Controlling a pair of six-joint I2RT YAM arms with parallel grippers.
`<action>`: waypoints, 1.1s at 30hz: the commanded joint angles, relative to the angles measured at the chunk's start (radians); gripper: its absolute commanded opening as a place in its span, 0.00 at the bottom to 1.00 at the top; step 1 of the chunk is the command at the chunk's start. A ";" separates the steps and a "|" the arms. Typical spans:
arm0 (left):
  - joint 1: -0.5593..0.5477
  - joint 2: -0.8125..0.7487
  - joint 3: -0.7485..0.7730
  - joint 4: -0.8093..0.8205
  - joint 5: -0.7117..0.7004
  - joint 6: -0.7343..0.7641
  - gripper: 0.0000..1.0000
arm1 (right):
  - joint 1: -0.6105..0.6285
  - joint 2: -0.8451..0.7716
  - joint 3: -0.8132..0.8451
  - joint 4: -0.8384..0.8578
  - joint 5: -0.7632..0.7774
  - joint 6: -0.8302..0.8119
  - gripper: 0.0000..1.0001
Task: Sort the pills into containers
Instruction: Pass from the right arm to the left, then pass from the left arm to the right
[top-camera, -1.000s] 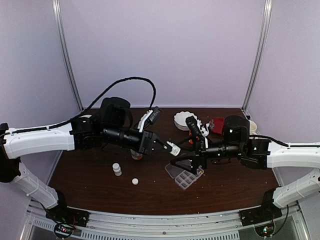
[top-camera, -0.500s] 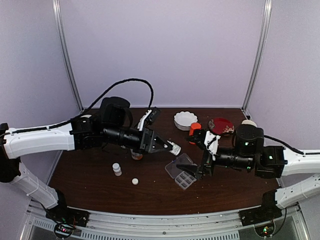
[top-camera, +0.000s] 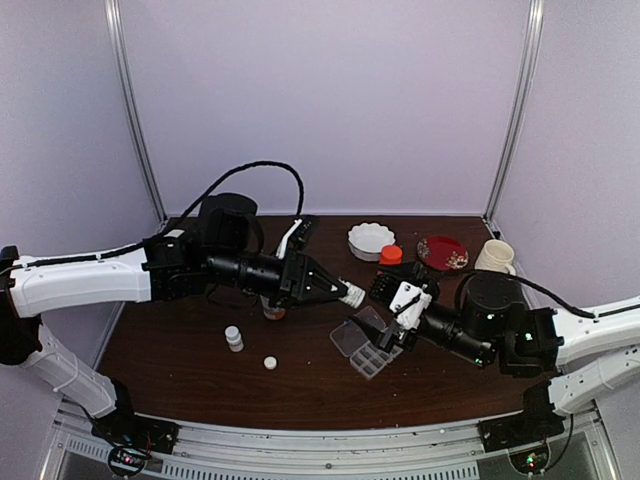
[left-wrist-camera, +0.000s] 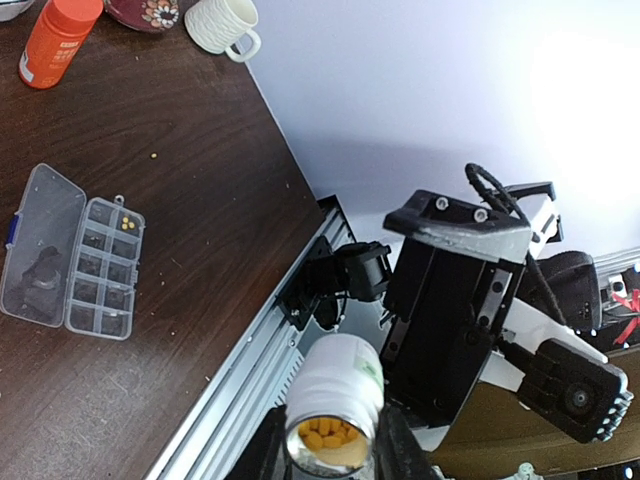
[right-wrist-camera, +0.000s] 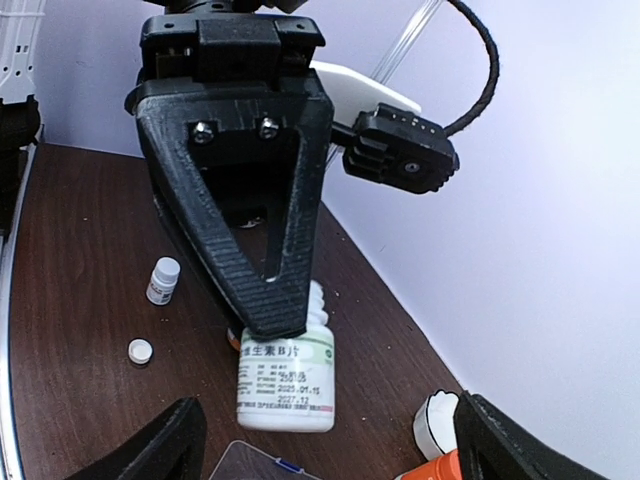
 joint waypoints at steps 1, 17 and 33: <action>0.006 0.008 -0.017 0.089 0.024 -0.034 0.00 | 0.013 0.019 -0.004 0.068 0.048 -0.036 0.86; 0.011 0.016 -0.022 0.109 0.030 -0.041 0.00 | 0.017 0.058 0.018 0.065 0.056 -0.045 0.49; 0.011 0.024 -0.037 0.131 0.037 -0.046 0.00 | 0.033 0.082 0.015 0.102 0.078 -0.080 0.34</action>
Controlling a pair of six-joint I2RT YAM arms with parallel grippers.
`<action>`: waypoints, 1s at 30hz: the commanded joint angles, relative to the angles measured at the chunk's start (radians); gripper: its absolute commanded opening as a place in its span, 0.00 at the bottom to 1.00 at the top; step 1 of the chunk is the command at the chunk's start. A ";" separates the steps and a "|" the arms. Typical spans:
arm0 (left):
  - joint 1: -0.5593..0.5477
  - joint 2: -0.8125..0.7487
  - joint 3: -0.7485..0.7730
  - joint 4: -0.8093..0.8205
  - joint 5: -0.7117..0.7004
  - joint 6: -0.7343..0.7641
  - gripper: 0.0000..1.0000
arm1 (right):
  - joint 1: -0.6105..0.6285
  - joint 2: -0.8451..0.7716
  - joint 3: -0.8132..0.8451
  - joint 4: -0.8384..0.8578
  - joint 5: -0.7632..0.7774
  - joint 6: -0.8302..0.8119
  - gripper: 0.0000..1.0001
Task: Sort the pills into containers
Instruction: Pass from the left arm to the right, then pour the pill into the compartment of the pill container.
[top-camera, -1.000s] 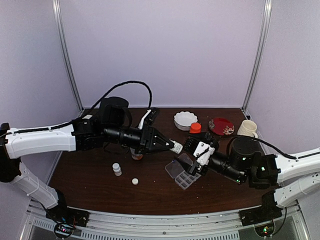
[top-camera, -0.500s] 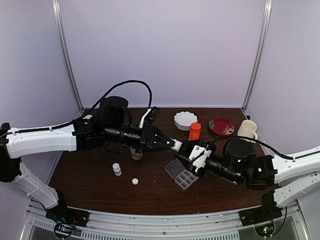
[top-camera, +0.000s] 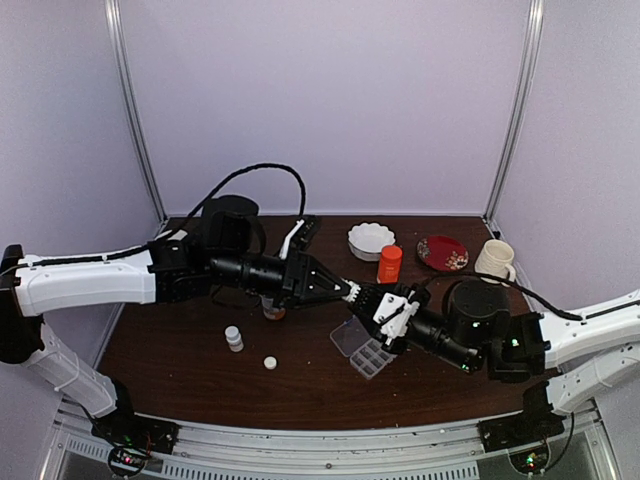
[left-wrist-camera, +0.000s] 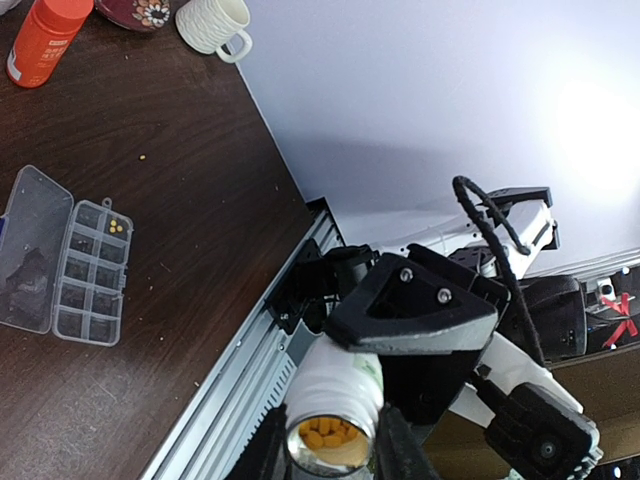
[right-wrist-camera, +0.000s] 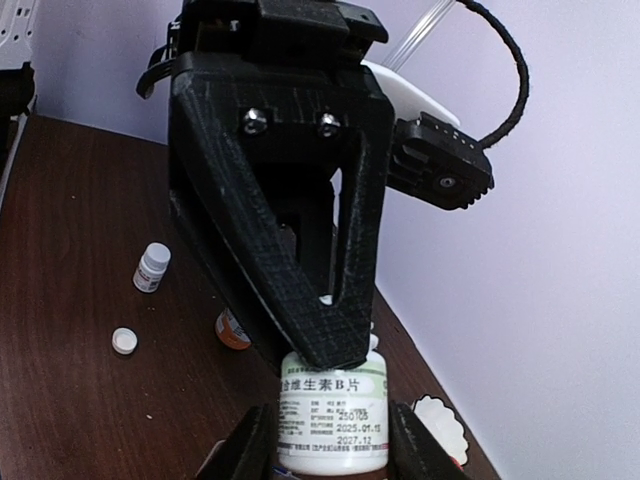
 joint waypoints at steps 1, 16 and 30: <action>0.005 0.005 -0.019 0.064 0.012 -0.007 0.00 | 0.011 0.004 0.014 0.027 0.028 0.000 0.33; 0.013 -0.036 -0.024 0.053 -0.014 0.068 0.63 | 0.010 -0.068 -0.029 -0.061 0.011 0.118 0.14; 0.056 -0.133 -0.058 -0.128 -0.223 0.360 0.79 | -0.083 -0.270 -0.261 -0.133 -0.182 0.558 0.08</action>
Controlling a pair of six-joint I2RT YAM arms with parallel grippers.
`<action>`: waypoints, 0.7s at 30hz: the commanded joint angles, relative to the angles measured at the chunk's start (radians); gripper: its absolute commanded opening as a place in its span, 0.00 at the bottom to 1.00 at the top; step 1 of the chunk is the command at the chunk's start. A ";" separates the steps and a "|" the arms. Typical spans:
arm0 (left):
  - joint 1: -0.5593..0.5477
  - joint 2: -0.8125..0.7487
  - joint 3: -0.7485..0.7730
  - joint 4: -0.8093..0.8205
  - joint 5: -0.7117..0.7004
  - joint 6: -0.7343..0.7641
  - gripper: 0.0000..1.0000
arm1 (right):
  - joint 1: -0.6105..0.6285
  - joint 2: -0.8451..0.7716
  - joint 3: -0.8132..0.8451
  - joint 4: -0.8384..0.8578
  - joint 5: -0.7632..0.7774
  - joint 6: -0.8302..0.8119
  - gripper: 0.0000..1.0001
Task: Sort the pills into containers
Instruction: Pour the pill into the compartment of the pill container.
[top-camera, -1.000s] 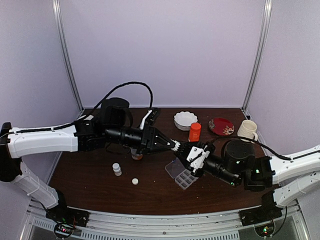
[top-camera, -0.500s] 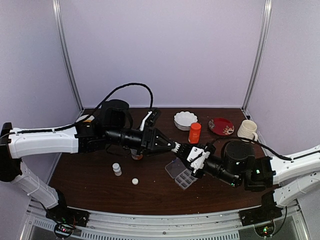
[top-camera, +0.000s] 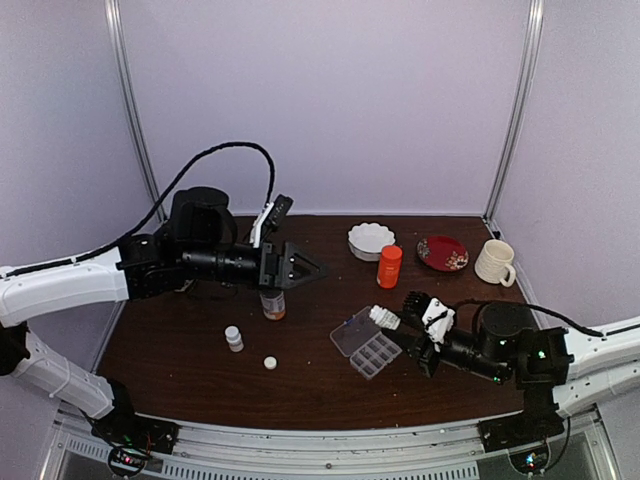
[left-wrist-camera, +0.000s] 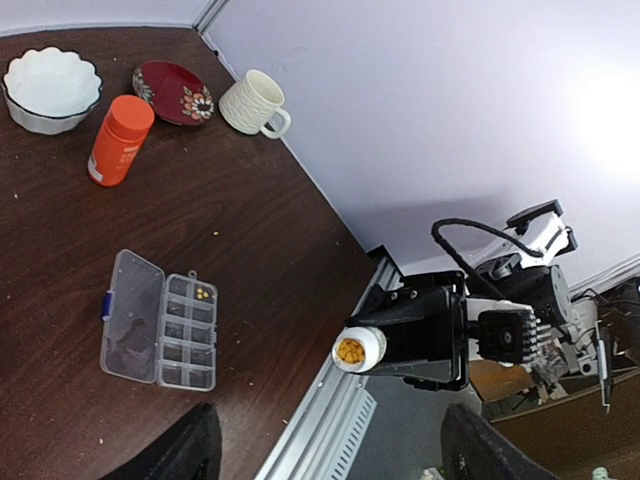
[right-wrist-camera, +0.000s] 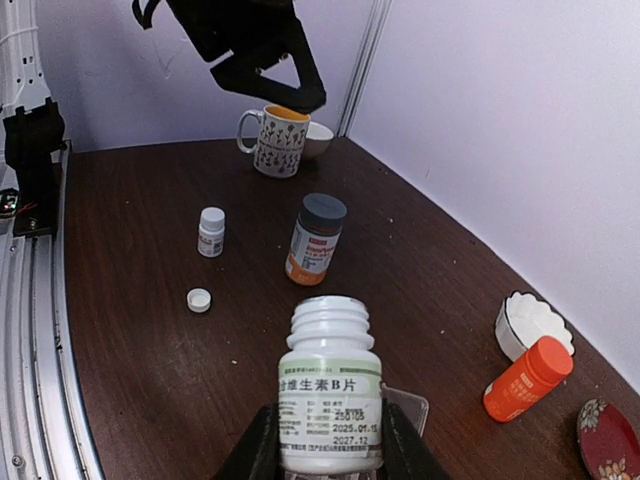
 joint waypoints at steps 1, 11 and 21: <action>0.005 0.001 -0.040 -0.029 -0.097 0.137 0.79 | -0.104 -0.025 -0.067 -0.016 -0.167 0.273 0.08; 0.005 0.066 -0.101 0.006 -0.159 0.222 0.76 | -0.334 0.078 -0.117 0.065 -0.549 0.572 0.12; 0.004 0.160 -0.186 0.143 -0.181 0.266 0.75 | -0.494 0.123 -0.170 0.111 -0.740 0.667 0.04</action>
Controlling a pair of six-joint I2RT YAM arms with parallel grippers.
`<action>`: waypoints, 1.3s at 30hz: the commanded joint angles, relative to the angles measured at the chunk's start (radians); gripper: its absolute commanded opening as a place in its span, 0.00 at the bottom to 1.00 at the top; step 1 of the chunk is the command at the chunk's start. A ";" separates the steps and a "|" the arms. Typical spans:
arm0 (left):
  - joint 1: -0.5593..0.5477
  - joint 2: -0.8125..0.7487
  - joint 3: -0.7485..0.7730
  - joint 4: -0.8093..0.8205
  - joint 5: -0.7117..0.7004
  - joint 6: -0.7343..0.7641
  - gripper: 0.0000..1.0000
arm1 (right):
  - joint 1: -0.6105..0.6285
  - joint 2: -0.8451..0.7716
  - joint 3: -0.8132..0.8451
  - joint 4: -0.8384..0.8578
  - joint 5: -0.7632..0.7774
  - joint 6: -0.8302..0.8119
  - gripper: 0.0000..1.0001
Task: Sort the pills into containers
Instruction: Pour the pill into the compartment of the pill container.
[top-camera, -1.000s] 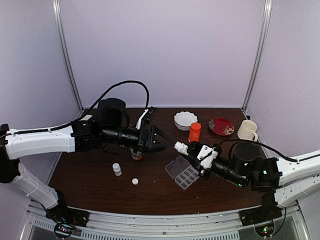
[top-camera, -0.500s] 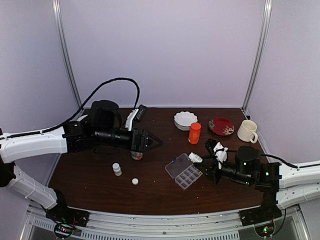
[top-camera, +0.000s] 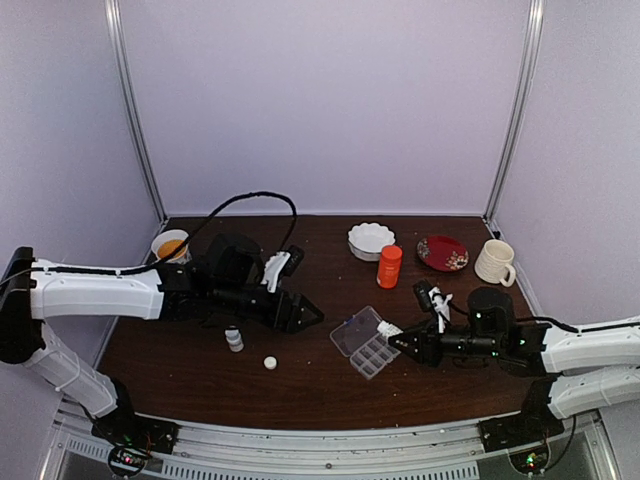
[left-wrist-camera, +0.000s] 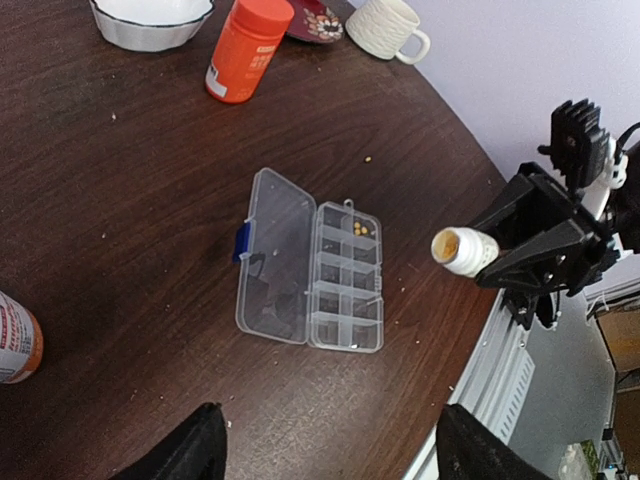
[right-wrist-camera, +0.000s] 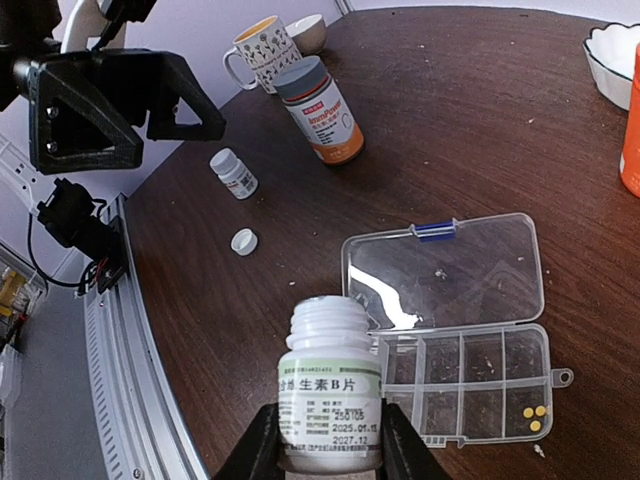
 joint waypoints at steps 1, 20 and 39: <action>0.002 0.060 -0.042 0.158 -0.007 0.032 0.75 | -0.063 -0.013 -0.028 0.041 -0.105 0.060 0.04; 0.002 0.344 0.000 0.317 0.034 -0.029 0.68 | -0.267 0.056 -0.052 -0.010 -0.243 0.104 0.00; 0.003 0.427 0.046 0.315 0.051 -0.027 0.63 | -0.306 0.249 0.031 -0.002 -0.310 0.138 0.00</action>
